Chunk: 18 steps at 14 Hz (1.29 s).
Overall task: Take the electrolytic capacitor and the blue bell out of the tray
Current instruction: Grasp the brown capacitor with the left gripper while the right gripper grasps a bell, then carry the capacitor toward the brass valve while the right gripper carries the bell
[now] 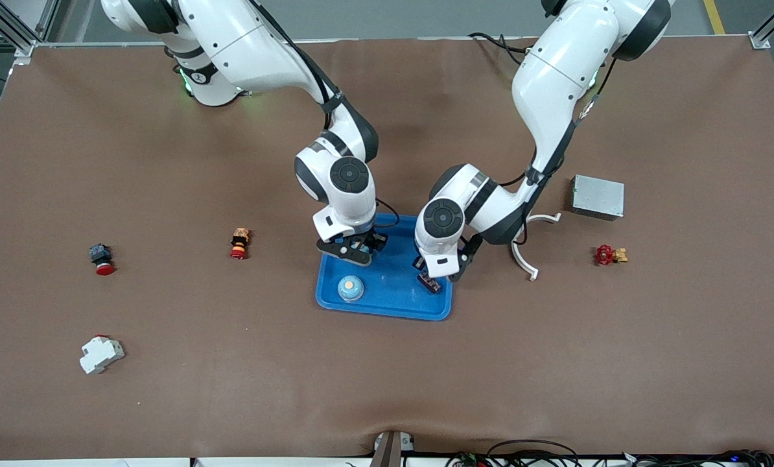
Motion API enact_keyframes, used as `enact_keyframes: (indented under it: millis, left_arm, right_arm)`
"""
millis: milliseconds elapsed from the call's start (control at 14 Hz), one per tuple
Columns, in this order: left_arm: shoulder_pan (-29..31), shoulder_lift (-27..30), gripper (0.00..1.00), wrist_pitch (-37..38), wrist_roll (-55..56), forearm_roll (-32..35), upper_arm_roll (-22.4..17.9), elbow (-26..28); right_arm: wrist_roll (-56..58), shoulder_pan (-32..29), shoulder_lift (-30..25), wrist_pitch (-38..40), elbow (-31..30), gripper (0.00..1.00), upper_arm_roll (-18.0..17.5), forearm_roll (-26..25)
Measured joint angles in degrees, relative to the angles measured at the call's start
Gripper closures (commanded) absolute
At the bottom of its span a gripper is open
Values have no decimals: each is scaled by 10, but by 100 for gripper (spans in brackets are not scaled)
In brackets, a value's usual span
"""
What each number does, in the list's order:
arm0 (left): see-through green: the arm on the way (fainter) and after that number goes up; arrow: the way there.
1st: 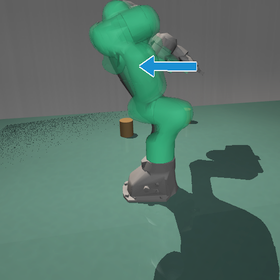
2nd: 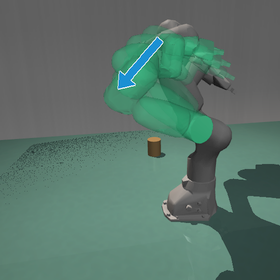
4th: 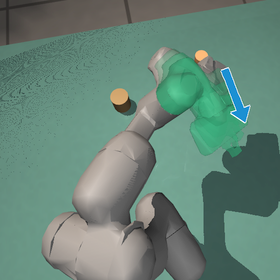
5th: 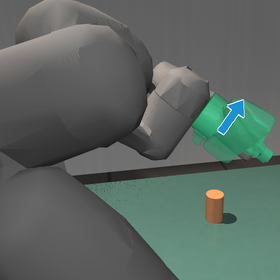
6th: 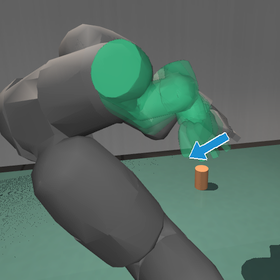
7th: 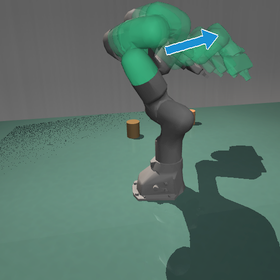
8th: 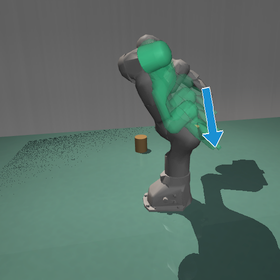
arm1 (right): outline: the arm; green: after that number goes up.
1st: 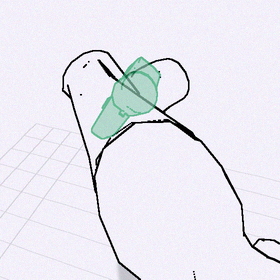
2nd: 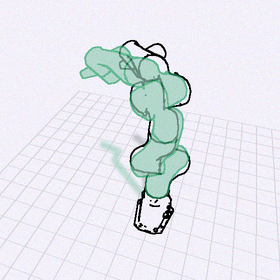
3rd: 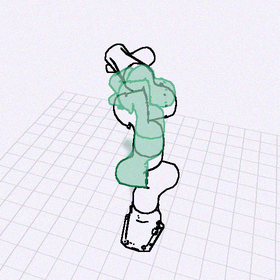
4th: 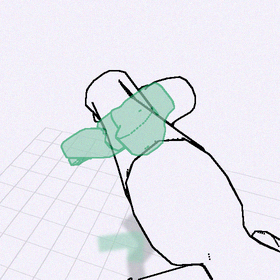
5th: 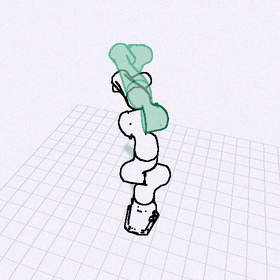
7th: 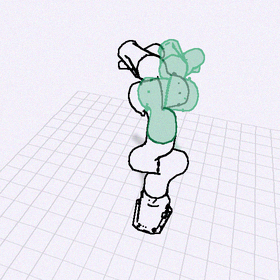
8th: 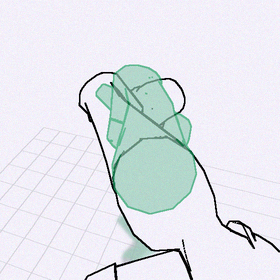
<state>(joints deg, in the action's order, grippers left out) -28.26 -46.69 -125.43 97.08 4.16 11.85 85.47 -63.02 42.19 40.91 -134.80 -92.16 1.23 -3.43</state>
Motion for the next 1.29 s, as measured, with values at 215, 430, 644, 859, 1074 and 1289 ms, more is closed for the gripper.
enact_keyframes:
  millis: [215, 430, 644, 859, 1074, 1289]
  left_arm:
    - [0, 0, 100, -1, 18, 0, 0, -4]
    - [3, 4, 100, 4, 20, 0, 0, -11]
    - [10, 32, 100, 55, 17, 0, 0, -15]
    - [37, 84, 100, 92, -7, -5, 1, -14]
    - [66, 143, 100, 121, -86, -25, 2, 11]
    - [92, 194, 100, 158, -174, -46, 2, 50]
  right_arm:
    - [5, 0, -11, 60, 30, 100, 2, 0]
    - [25, -6, -54, 122, 41, 99, 6, 0]
    - [22, -8, -64, 127, 39, 0, 7, 0]
    - [4, -4, -56, 92, 29, 0, 6, 0]
    - [2, -2, -33, 46, 19, 0, 6, 0]
    - [2, -2, -10, 19, 17, 0, 7, -5]
